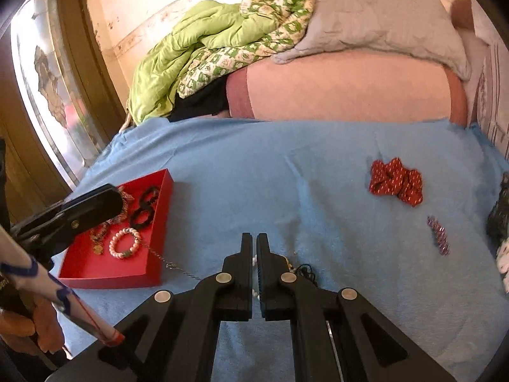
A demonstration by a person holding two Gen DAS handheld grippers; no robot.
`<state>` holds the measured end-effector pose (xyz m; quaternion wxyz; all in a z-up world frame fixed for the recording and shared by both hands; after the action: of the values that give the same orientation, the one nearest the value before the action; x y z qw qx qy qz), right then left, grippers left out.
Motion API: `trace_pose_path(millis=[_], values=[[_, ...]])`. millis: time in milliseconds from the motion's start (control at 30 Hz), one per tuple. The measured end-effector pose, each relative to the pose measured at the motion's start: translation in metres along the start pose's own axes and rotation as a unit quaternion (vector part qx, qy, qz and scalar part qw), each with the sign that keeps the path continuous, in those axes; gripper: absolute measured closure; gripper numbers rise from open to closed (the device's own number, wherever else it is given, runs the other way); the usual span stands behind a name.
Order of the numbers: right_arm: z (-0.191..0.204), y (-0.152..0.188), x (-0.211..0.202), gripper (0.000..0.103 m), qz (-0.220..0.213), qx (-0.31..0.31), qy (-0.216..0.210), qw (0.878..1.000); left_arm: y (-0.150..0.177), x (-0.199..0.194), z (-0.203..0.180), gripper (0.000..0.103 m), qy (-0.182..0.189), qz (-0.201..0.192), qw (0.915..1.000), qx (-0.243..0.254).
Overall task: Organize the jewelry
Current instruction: 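Lift the medallion pendant with the left tool while the right tool grasps the black-cord gold coin pendant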
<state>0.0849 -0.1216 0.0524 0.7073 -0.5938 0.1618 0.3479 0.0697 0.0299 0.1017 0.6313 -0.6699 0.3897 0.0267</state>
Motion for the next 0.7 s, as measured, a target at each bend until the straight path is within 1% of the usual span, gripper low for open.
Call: trace_pose_path(millis=[67,100,133,167,200,233,267,300,333,367,400,467,533,567,600,667,700], values=[[-0.004,0.001,0.0,0.1,0.002,0.007,0.0,1.0,-0.002,-0.005,-0.002,0.079,0.0,-0.002,1.0,-0.001],[-0.004,0.003,0.002,0.1,0.009,0.006,-0.002,1.0,-0.002,-0.006,-0.003,0.079,-0.001,-0.004,1.0,0.0],[-0.005,0.007,0.01,0.1,0.028,0.004,-0.002,1.0,-0.002,-0.007,-0.004,0.079,-0.002,-0.003,1.0,0.0],[-0.008,0.01,0.017,0.099,0.033,0.002,0.007,0.999,-0.001,-0.006,-0.004,0.079,-0.002,-0.001,1.0,0.0],[-0.011,0.013,0.021,0.095,0.037,-0.004,0.016,0.999,0.0,-0.005,-0.004,0.079,-0.003,0.0,1.0,0.0],[-0.013,0.018,0.03,0.091,0.051,-0.018,0.029,0.998,0.001,-0.004,-0.004,0.079,-0.004,0.001,1.0,0.0],[-0.013,0.024,0.04,0.073,0.072,-0.038,0.041,0.996,0.003,-0.003,-0.004,0.079,-0.003,0.003,1.0,-0.001],[-0.015,0.027,0.047,0.065,0.079,-0.05,0.055,0.994,0.005,-0.001,-0.003,0.079,-0.002,0.006,1.0,-0.001],[-0.02,0.03,0.052,0.065,0.079,-0.06,0.077,0.992,0.007,0.0,-0.003,0.079,-0.002,0.006,1.0,-0.001],[-0.023,0.031,0.057,0.065,0.084,-0.062,0.083,0.991,0.009,0.001,-0.002,0.079,-0.002,0.007,1.0,-0.001],[-0.026,0.033,0.061,0.065,0.091,-0.057,0.079,0.991,0.011,0.002,0.0,0.079,-0.001,0.009,1.0,-0.003],[-0.035,0.037,0.071,0.065,0.105,-0.043,0.086,0.99,0.014,0.006,0.002,0.079,0.002,0.012,0.9999,-0.006],[-0.04,0.042,0.083,0.075,0.122,-0.034,0.078,0.989,0.017,0.009,0.005,0.079,0.004,0.016,0.9998,-0.006],[-0.041,0.04,0.084,0.083,0.12,-0.029,0.075,0.99,0.018,0.011,0.006,0.079,0.003,0.018,0.9998,-0.004],[-0.041,0.039,0.084,0.094,0.119,-0.027,0.076,0.99,0.019,0.012,0.006,0.079,0.001,0.02,0.9998,-0.002],[-0.04,0.035,0.079,0.094,0.109,-0.024,0.079,0.991,0.02,0.012,0.006,0.079,0.001,0.021,0.9998,0.001],[-0.038,0.03,0.072,0.095,0.098,-0.017,0.069,0.993,0.019,0.012,0.007,0.079,0.002,0.021,0.9998,0.0]])
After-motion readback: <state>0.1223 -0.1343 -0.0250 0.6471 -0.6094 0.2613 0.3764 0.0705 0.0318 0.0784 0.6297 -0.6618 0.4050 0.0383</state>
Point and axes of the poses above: each gripper's, at about its wrist camera, not at the fingertips, and x roughly the way its jaws point, z to its left, y to its underside, the point moved 7 cm from there along x, roughly the way its jaws point, and after that the axes turned 5 degrees about y, right-handed, at the moved point
